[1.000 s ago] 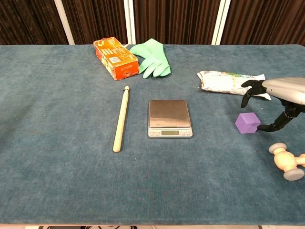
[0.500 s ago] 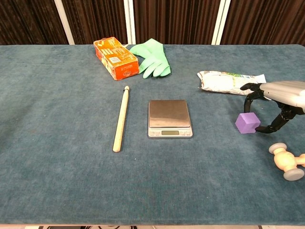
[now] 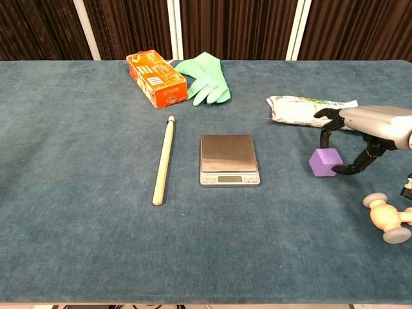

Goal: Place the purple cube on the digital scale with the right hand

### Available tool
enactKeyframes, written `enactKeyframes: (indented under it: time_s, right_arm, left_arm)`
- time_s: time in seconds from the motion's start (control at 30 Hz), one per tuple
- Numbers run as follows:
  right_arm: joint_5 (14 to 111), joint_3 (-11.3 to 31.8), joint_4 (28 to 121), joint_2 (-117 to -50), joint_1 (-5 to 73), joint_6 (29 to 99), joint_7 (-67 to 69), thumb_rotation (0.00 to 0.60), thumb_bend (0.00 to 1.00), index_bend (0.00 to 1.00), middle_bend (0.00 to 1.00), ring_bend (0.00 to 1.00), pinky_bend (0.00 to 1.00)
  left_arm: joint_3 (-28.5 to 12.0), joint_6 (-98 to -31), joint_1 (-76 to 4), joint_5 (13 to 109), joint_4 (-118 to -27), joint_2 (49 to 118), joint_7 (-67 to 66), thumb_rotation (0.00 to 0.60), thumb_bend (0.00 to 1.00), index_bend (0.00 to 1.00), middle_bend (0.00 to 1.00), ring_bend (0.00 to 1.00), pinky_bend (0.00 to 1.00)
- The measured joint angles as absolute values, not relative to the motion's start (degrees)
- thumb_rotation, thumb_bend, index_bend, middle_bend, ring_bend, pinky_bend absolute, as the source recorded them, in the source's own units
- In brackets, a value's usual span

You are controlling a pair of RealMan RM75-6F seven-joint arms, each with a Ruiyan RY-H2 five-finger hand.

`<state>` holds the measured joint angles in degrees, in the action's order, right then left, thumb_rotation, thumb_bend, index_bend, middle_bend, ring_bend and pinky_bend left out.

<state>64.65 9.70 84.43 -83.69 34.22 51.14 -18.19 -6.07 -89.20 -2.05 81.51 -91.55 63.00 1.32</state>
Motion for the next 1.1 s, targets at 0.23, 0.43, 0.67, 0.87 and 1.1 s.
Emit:
enactKeyframes:
  time_s: [0.23, 0.43, 0.67, 0.87, 1.1]
  right_arm:
    - [61.85, 11.98, 87.6, -83.59, 37.96, 49.59, -21.8, 0.6, 0.4, 0.51, 0.0, 0.0, 0.0]
    - [56.23, 13.7, 87.96, -85.83, 42.62, 47.88, -27.5, 0.6, 0.4, 0.51, 0.0, 0.0, 0.0]
    - [48.25, 15.0, 86.57, -89.78, 48.03, 47.05, -33.67, 0.6, 0.4, 0.51, 0.0, 0.0, 0.0]
    - [41.89, 15.53, 85.09, -92.66, 52.89, 46.3, -37.68, 0.6, 0.4, 0.51, 0.0, 0.0, 0.0]
    - [37.57, 15.68, 83.92, -94.62, 56.19, 46.24, -39.44, 0.6, 0.4, 0.51, 0.0, 0.0, 0.0]
  left_arm:
    - [-5.98, -89.1, -2.04, 81.63, -91.54, 62.83, 1.75, 0.6, 0.25, 0.02, 0.0, 0.0, 0.0]
    - [-5.99, -89.04, -2.07, 81.63, -91.33, 62.85, 1.79, 0.6, 0.25, 0.02, 0.0, 0.0, 0.0]
    - [-6.04, -89.0, -2.13, 81.58, -91.11, 62.99, 1.84, 0.6, 0.25, 0.02, 0.0, 0.0, 0.0]
    - [-6.05, -88.96, -2.17, 81.57, -91.05, 63.03, 1.9, 0.6, 0.25, 0.02, 0.0, 0.0, 0.0]
    - [-6.02, -88.85, -2.2, 81.62, -91.0, 62.96, 2.16, 0.6, 0.25, 0.02, 0.0, 0.0, 0.0]
